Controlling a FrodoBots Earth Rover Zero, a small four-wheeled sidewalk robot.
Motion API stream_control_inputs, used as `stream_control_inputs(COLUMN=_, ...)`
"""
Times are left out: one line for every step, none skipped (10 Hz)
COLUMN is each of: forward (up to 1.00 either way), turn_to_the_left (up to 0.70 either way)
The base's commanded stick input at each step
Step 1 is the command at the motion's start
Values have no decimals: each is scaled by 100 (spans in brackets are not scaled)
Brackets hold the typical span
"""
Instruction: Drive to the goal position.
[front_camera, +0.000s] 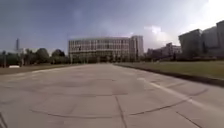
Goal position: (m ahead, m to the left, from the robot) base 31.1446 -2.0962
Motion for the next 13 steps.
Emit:
stream_control_inputs(forward=100, turn_to_the_left=4)
stream_control_inputs(forward=100, turn_to_the_left=4)
stream_control_inputs(forward=100, turn_to_the_left=4)
stream_control_inputs(forward=100, turn_to_the_left=4)
stream_control_inputs(forward=100, turn_to_the_left=4)
stream_control_inputs(forward=100, turn_to_the_left=4)
stream_control_inputs(forward=100, turn_to_the_left=4)
stream_control_inputs(forward=100, turn_to_the_left=4)
stream_control_inputs(forward=100, turn_to_the_left=4)
stream_control_inputs(forward=100, turn_to_the_left=4)
stream_control_inputs(forward=100, turn_to_the_left=4)
stream_control_inputs(forward=100, turn_to_the_left=4)
stream_control_inputs(forward=100, turn_to_the_left=4)
